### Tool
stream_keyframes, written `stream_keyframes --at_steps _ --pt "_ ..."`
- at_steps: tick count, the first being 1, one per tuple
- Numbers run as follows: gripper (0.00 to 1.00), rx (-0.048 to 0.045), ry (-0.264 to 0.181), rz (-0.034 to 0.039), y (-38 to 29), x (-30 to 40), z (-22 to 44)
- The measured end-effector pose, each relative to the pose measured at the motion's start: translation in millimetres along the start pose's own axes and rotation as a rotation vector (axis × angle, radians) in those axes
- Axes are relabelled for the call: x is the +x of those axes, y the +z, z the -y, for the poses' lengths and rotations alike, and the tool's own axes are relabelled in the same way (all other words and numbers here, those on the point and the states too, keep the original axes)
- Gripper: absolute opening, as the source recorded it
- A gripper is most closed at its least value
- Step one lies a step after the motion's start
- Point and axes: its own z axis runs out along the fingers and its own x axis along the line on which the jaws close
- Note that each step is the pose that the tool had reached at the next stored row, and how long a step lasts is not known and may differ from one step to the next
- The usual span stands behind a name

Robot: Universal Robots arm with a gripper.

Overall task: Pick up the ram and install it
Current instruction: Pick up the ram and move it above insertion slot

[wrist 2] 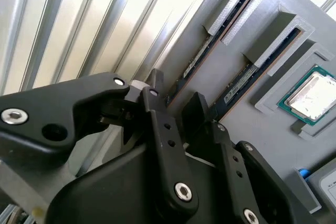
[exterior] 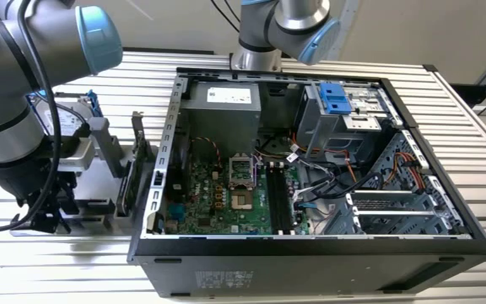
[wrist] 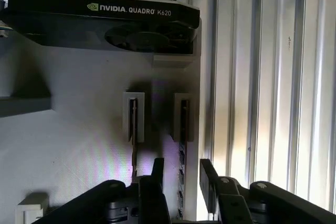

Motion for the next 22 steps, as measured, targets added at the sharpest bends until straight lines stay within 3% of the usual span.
stream_keyframes --at_steps 4,16,22 --pt "1.0 -0.0003 0.0 -0.0007 0.2 0.1 0.0" --pt "1.0 -0.0022 0.001 -0.0184 1.2 0.2 2.2" --pt "1.0 -0.0022 0.001 -0.0189 1.2 0.2 2.9"
